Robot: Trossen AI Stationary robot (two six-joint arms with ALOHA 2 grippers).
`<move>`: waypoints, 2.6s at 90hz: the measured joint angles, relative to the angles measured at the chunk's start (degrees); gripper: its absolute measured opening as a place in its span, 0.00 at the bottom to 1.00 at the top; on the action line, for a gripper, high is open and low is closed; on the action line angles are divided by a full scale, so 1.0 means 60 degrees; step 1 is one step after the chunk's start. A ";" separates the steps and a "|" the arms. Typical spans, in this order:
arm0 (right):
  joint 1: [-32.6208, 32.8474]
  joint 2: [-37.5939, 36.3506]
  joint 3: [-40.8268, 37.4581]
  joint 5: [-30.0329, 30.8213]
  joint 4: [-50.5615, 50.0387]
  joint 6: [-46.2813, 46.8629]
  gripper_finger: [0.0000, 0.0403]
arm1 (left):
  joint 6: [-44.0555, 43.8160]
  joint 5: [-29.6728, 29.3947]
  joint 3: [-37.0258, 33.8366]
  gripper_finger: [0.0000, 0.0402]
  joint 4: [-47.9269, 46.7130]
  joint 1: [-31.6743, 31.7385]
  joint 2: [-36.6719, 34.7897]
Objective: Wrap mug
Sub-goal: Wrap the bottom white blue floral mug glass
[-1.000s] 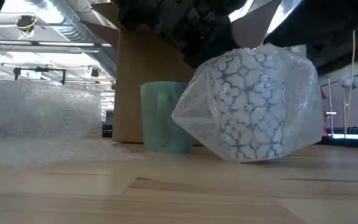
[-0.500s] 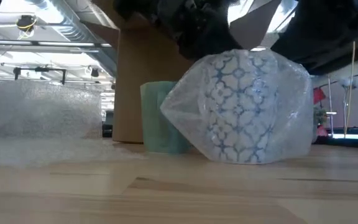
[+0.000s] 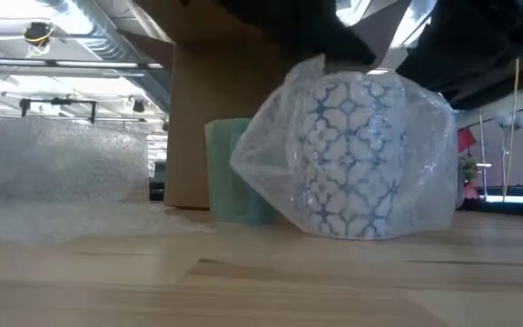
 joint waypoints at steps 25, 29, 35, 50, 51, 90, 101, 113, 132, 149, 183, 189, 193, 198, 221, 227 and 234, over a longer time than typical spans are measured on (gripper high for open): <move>0.0004 0.0004 0.0000 0.0020 -0.0082 -0.0003 0.00 | 0.0151 0.1553 -0.0007 0.00 -0.0490 -0.0443 0.0277; 0.0007 0.0000 0.0000 0.0021 -0.0137 0.0010 0.00 | 0.0273 0.1560 -0.0007 0.00 -0.0566 -0.0515 0.0277; 0.0007 0.0000 0.0004 0.0027 -0.0196 0.0091 0.00 | 0.0357 0.1560 -0.0007 0.00 -0.0598 -0.0554 0.0306; -0.0007 -0.0004 0.0007 0.0055 -0.0187 0.0303 0.00 | 0.0263 0.1631 0.0026 0.00 -0.0466 -0.0546 0.0781; -0.0007 -0.0004 0.0009 0.0045 -0.0192 0.0303 0.00 | 0.0257 0.1634 0.0030 0.00 -0.0456 -0.0541 0.0816; -0.0080 0.0036 0.2623 -0.0315 -0.3743 0.0496 0.00 | -0.0095 0.1531 0.0018 0.00 -0.0219 -0.0557 0.1159; -0.0487 0.0025 0.3500 -0.0649 -0.5364 0.0801 0.00 | -0.0102 0.1527 0.0015 0.00 -0.0201 -0.0557 0.1162; -0.1187 0.0064 0.3524 -0.2078 -0.5641 0.0709 0.00 | -0.0121 0.1519 0.0007 0.00 -0.0201 -0.0554 0.1162; -0.1524 0.0391 0.3021 -0.3384 -0.5135 0.0188 0.00 | -0.0098 0.1514 0.0004 0.00 -0.0203 -0.0554 0.1161; -0.1508 0.0534 0.2948 -0.3493 -0.5053 -0.0093 0.00 | -0.0059 0.1410 -0.0038 0.00 -0.0408 -0.0615 0.0750; -0.1501 0.0557 0.2914 -0.3447 -0.4938 -0.0512 0.00 | 0.0597 0.0902 -0.0044 0.00 -0.0818 -0.0666 -0.0378; -0.1497 0.0565 0.2914 -0.3383 -0.4963 -0.0510 0.00 | 0.0620 0.0719 -0.0047 0.00 -0.1169 -0.0727 -0.0624; -0.1497 0.0565 0.2914 -0.3325 -0.4968 -0.0513 0.00 | 0.0607 0.0619 -0.0043 0.00 -0.1482 -0.0766 -0.0898; -0.1497 0.0568 0.2914 -0.3309 -0.5010 -0.0514 0.00 | 0.0435 0.0606 -0.0026 0.00 -0.2111 -0.0831 -0.1205; -0.1497 0.0572 0.2911 -0.3143 -0.4936 -0.0725 0.00 | -0.0680 0.0806 -0.0152 0.00 -0.4095 -0.1181 -0.1451; -0.1499 0.0576 0.2909 -0.3059 -0.4931 -0.0725 0.00 | -0.0657 0.1023 -0.0359 0.00 -0.3353 -0.1271 -0.1186; -0.1497 0.0576 0.2907 -0.2968 -0.4936 -0.0725 0.00 | -0.0602 0.1060 -0.0540 0.00 -0.2275 -0.1326 -0.0944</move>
